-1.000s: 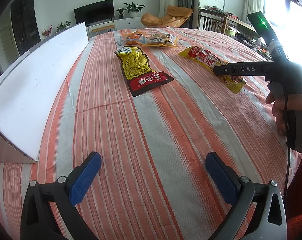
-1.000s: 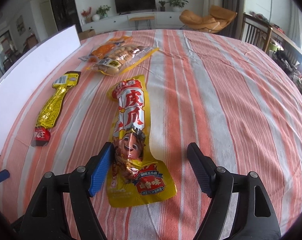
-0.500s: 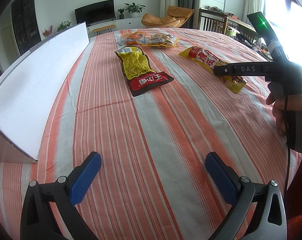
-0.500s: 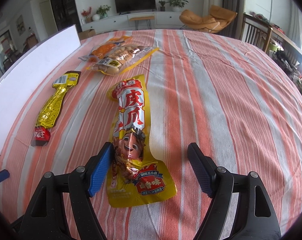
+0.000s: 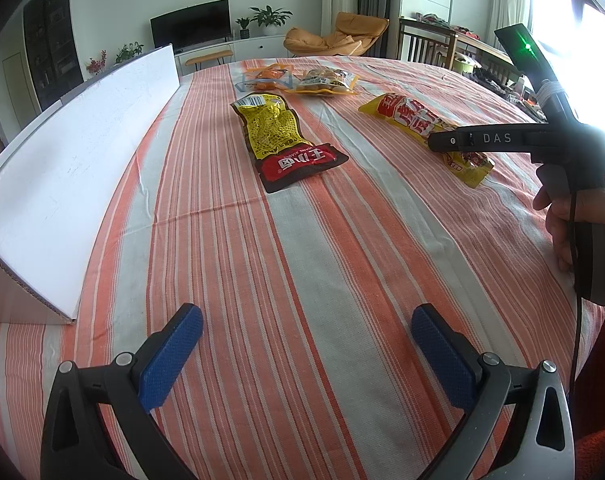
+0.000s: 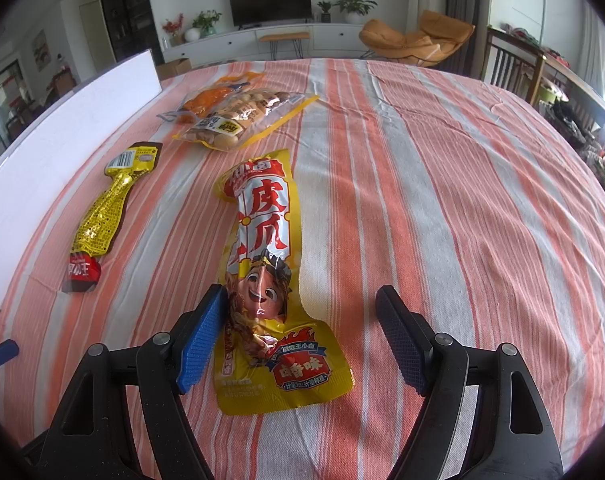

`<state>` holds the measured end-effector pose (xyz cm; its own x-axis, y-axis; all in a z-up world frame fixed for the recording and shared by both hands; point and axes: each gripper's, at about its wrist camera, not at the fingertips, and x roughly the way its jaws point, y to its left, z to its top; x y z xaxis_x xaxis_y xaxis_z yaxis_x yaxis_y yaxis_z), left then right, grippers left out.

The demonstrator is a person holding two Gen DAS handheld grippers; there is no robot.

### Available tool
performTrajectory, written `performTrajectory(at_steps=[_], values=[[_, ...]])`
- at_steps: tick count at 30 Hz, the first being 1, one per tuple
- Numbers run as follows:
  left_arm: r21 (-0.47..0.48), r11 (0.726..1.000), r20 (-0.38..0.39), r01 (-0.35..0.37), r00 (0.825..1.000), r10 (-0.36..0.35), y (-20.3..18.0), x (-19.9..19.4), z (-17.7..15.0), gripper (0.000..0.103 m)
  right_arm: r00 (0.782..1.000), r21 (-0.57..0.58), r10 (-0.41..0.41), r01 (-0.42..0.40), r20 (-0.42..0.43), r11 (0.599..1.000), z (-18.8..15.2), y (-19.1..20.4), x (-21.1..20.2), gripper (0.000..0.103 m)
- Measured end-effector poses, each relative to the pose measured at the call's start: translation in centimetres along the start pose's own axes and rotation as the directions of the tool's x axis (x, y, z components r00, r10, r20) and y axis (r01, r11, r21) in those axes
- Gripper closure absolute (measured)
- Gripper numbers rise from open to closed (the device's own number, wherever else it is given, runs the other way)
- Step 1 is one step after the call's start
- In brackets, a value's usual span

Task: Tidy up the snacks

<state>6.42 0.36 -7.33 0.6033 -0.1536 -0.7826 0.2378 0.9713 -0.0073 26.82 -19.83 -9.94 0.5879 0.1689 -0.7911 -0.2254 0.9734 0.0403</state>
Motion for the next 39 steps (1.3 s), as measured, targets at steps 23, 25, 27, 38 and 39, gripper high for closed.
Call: performTrajectory(at_steps=[23,25,27,38,39], values=[[-0.001,1.000,0.001,-0.002,1.000,0.002,-0.01,-0.02,-0.05,0.000,1.000,0.000,0.000,0.000,0.000,1.000,0.04,0.00,0.06,0.024],[-0.001,1.000,0.002,-0.002,1.000,0.002,-0.02,-0.02,-0.06,0.000,1.000,0.000,0.000,0.000,0.000,1.000,-0.01,0.00,-0.01,0.024],[-0.002,1.000,0.002,-0.002,1.000,0.002,-0.03,-0.02,-0.05,0.000,1.000,0.000,0.000,0.000,0.000,1.000,0.04,0.00,0.07,0.024],[0.004,1.000,-0.005,0.005,1.000,-0.005,-0.04,-0.03,-0.04,0.000,1.000,0.000,0.000,0.000,0.000,1.000,0.02,0.00,0.03,0.024],[0.013,1.000,-0.023,0.017,1.000,-0.017,-0.05,-0.05,0.09,0.000,1.000,0.000,0.000,0.000,0.000,1.000,0.02,0.00,0.03,0.024]])
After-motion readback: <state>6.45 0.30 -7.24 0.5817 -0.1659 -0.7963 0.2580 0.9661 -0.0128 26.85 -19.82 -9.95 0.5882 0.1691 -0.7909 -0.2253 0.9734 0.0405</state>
